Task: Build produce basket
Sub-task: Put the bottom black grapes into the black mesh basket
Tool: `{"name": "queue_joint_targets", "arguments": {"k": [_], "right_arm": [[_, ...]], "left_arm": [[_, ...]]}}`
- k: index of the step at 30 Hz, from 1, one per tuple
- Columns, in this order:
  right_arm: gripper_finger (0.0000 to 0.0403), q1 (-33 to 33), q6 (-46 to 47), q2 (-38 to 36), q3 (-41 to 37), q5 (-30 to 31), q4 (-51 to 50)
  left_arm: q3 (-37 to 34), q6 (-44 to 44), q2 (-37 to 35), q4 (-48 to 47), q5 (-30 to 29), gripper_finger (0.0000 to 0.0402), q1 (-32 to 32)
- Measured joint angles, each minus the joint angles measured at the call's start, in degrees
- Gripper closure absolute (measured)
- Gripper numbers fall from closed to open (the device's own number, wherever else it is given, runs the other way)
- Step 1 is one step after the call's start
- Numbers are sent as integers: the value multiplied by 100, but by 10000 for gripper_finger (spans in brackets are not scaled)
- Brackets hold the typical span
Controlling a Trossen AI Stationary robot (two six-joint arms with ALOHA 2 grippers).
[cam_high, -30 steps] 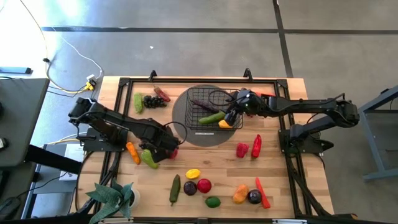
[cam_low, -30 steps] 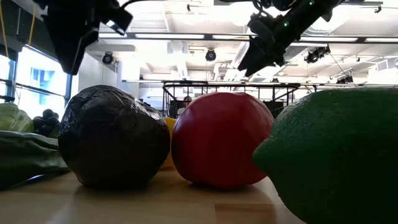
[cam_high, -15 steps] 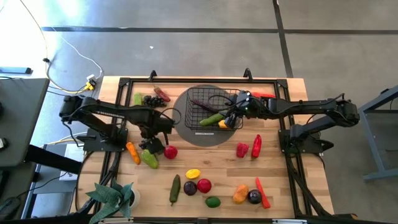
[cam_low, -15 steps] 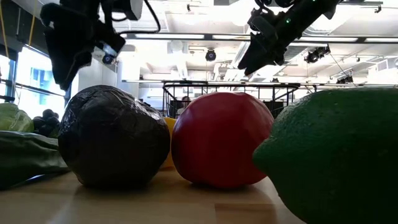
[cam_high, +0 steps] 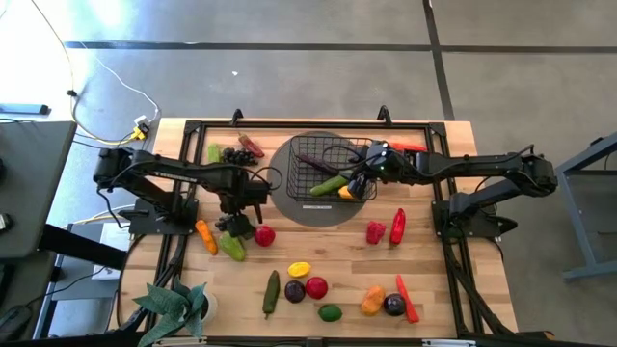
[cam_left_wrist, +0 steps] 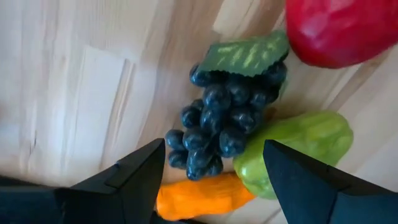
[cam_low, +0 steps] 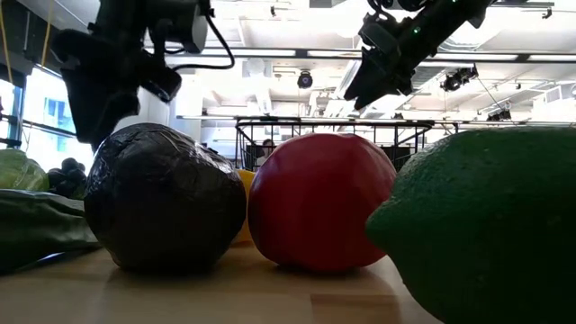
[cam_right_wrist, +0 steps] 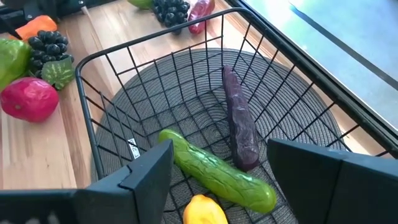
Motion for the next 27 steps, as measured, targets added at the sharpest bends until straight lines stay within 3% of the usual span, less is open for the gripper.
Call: {"name": "queue_joint_targets", "arguments": {"k": [20, 27], "right_arm": [[159, -7, 254, 0, -2, 36, -3], [159, -7, 255, 0, -4, 38, -1]], "left_arm": [[5, 795, 1474, 323, 224, 139, 4], [12, 1027, 1629, 616, 32, 204, 17]]}}
